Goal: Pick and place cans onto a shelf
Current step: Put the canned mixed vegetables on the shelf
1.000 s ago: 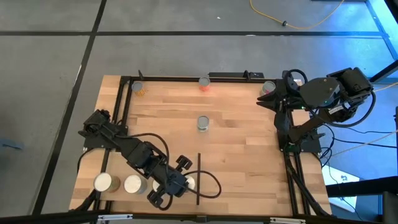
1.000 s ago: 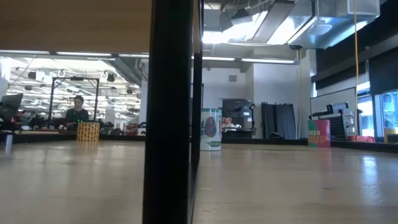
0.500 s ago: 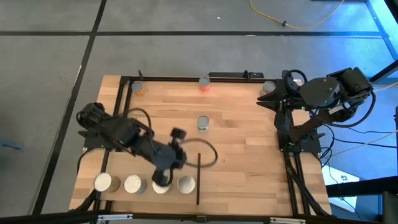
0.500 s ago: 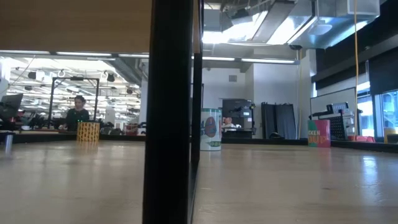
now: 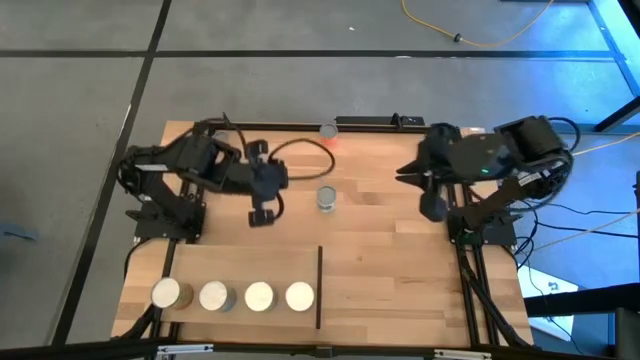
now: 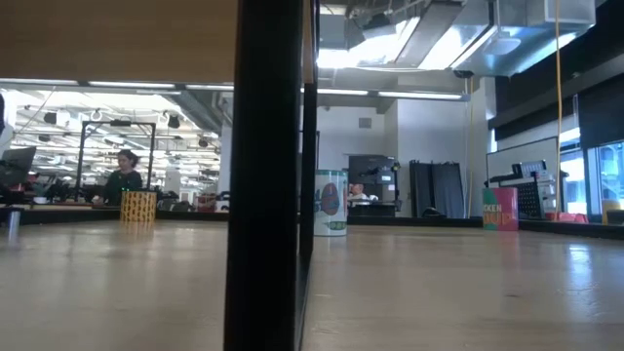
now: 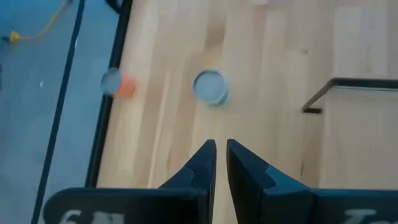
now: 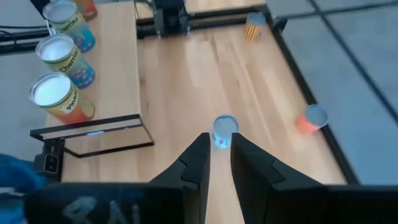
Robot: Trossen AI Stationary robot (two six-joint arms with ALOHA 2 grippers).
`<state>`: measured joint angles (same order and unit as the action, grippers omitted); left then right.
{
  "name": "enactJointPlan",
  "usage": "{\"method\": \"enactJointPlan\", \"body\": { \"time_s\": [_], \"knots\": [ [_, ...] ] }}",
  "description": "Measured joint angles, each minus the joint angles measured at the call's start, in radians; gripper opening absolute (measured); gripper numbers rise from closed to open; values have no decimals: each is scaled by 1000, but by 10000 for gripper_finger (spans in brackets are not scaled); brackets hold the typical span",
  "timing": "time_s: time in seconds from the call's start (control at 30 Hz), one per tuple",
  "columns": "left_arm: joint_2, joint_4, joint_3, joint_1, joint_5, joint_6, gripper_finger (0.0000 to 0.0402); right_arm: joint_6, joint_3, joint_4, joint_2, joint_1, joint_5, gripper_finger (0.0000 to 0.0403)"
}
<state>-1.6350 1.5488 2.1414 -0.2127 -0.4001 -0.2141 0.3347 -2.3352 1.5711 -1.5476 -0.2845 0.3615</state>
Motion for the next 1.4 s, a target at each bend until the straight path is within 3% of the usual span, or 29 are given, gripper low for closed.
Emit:
{"method": "enactJointPlan", "body": {
  "time_s": [0.33, 0.5, 1.07, 1.4],
  "knots": [
    [63, 24, -14, 148, 176, 121, 30, -124, 1, 0, -97, 205, -217, 65],
    [122, 23, -16, 197, 261, 184, 28, -243, 1, 0, -149, 279, -251, 65],
    [261, 23, -15, 287, 261, 167, 28, -399, 1, 0, -427, 444, -260, 65],
    [265, 22, -15, 290, 260, 112, 28, -764, 1, 0, -575, 473, -514, 54]
  ]
}}
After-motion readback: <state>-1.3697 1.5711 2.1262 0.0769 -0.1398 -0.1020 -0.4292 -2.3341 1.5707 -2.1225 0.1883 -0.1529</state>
